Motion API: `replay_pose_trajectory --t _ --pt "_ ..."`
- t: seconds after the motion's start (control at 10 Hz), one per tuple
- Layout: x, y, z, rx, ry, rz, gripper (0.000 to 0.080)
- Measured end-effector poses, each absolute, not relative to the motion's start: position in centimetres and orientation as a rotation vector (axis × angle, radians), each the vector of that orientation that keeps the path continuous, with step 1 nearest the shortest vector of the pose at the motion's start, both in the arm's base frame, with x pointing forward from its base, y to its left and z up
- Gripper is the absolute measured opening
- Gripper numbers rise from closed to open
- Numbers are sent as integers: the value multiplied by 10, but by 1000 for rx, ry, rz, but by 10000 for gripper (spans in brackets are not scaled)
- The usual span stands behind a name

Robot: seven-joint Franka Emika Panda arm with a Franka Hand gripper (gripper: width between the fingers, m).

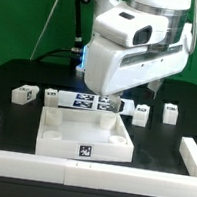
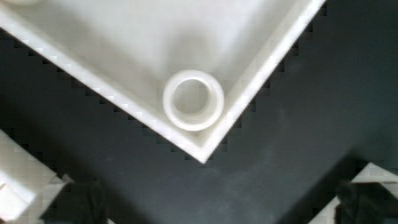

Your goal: Assemble one leg

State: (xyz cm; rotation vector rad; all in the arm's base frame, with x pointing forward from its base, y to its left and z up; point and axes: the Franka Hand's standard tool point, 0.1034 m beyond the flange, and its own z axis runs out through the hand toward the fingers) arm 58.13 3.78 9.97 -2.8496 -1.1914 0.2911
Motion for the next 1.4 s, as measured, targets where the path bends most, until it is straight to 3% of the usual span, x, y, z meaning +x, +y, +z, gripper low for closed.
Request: replay_pose_trajectory --t 0.7,1.1,1.4 --pt "581 38 99 -2850 -1188 291 650" --pt "545 20 84 -2662 -1532 243 650" --pt "537 8 75 -2563 -1646 262 650"
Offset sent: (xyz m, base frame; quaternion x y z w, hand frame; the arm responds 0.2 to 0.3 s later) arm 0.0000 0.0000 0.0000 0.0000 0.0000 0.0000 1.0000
